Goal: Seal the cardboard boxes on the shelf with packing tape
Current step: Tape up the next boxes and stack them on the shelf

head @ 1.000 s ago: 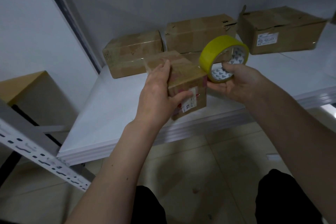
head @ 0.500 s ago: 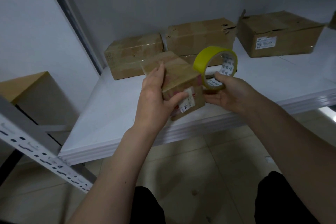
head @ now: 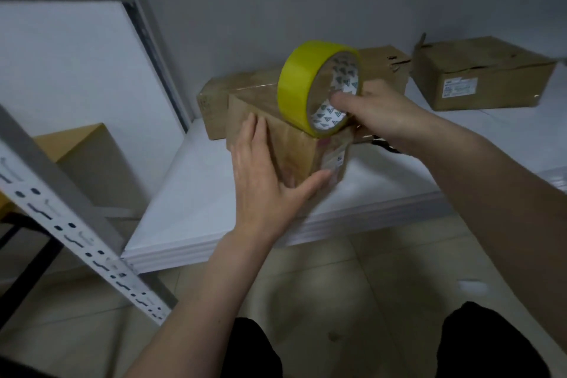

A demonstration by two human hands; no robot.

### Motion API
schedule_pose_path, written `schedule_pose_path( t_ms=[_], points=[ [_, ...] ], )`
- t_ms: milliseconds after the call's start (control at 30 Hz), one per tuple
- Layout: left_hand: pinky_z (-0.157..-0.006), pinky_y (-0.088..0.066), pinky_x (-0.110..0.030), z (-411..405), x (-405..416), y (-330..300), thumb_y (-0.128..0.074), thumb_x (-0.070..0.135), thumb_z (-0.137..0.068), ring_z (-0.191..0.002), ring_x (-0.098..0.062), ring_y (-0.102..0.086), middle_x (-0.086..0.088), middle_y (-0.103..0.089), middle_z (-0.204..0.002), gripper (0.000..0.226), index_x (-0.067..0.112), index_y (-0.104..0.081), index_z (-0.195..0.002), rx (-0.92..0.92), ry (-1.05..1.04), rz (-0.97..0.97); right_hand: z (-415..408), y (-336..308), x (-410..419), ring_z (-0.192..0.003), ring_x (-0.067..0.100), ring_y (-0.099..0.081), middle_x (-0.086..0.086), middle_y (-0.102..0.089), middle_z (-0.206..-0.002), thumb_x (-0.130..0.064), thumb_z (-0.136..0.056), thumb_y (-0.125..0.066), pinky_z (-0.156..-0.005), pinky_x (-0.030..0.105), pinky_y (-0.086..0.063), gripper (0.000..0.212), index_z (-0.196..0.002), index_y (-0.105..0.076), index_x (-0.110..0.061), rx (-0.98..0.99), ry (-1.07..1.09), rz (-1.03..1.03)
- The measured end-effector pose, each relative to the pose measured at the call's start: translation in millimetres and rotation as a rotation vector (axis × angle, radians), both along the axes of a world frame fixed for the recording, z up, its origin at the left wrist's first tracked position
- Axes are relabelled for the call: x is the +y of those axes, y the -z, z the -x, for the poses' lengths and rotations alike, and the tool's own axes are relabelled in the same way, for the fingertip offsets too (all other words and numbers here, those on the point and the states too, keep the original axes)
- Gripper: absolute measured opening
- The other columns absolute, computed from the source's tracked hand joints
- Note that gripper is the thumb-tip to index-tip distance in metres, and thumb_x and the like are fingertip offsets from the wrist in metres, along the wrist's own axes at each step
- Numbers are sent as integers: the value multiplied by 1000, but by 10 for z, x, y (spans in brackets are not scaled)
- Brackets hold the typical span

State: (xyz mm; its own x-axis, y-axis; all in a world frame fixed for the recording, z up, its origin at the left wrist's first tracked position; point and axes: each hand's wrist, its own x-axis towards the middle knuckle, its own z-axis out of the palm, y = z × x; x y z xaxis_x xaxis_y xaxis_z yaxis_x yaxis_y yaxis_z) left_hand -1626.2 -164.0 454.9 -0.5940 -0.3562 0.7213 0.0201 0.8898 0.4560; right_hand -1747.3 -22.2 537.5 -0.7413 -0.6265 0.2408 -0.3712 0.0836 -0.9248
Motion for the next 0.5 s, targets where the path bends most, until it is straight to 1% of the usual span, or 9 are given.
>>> schedule_pose_path(
  t_ms=[33,100,133,167,233,300,367,433,500],
  points=[
    [-119,-22,-51,-4,-9,-44,-65,74,-68,-150,-25,-19,-11,-24,-161,116,4,-28,-152,-7,9,58,22,10,23,-70,5,-69,-6,-71,-80,-18,-96,-54,-62,21,-54,15,-86,-66,-18,-6,-40,27],
    [-120,-14,-56,-18,-30,-117,-58,79,-68,-152,-27,-12,-12,-22,-162,114,5,-34,-151,-19,-7,200,98,79,83,-70,2,-66,-9,-69,-76,-8,-93,-57,-67,18,-51,13,-84,-65,-13,2,-119,65],
    [-120,-11,-58,-20,-48,-141,-55,82,-68,-152,-28,-11,-11,-24,-161,110,8,-40,-148,-33,-19,273,120,114,114,-70,1,-63,-7,-68,-76,-4,-91,-60,-67,17,-49,7,-85,-64,-6,11,-150,61],
    [-120,-10,-59,-17,-68,-156,-53,83,-69,-151,-28,-14,-11,-30,-159,106,9,-46,-144,-45,-40,349,132,140,132,-72,3,-62,-1,-66,-80,-5,-87,-64,-67,18,-48,7,-89,-63,2,22,-174,63],
    [-119,-10,-61,-6,-90,-153,-55,79,-71,-145,-29,-26,-11,-46,-148,94,11,-56,-135,-34,-123,477,154,183,184,-81,12,-63,8,-66,-90,-11,-77,-68,-70,22,-52,25,-96,-64,5,10,-217,86],
    [-119,-7,-60,-6,-63,-98,-59,77,-74,-134,-29,-39,-10,-59,-132,83,11,-65,-124,26,-212,534,164,210,246,-97,14,-66,3,-69,-110,-12,-73,-75,-79,27,-57,29,-100,-69,-5,-52,-248,121],
    [-120,-2,-56,-6,1,-40,-61,75,-77,-123,-28,-45,-11,-65,-118,74,10,-70,-111,109,-276,558,188,209,291,-114,11,-61,-3,-61,-130,-12,-71,-76,-81,25,-56,35,-105,-69,-9,-61,-281,134],
    [-121,-2,-53,14,54,-10,-68,69,-77,-115,-28,-47,-11,-67,-107,64,9,-71,-100,180,-321,571,199,209,276,-122,10,-56,-6,-55,-138,-8,-67,-78,-81,21,-54,42,-108,-70,-9,-82,-338,161],
    [-122,-6,-50,37,59,6,-75,60,-78,-107,-28,-49,-12,-67,-97,55,7,-69,-91,222,-332,569,204,227,215,-125,10,-53,-8,-57,-136,-4,-73,-73,-82,20,-53,46,-118,-66,-4,-188,-374,165]
  ],
)
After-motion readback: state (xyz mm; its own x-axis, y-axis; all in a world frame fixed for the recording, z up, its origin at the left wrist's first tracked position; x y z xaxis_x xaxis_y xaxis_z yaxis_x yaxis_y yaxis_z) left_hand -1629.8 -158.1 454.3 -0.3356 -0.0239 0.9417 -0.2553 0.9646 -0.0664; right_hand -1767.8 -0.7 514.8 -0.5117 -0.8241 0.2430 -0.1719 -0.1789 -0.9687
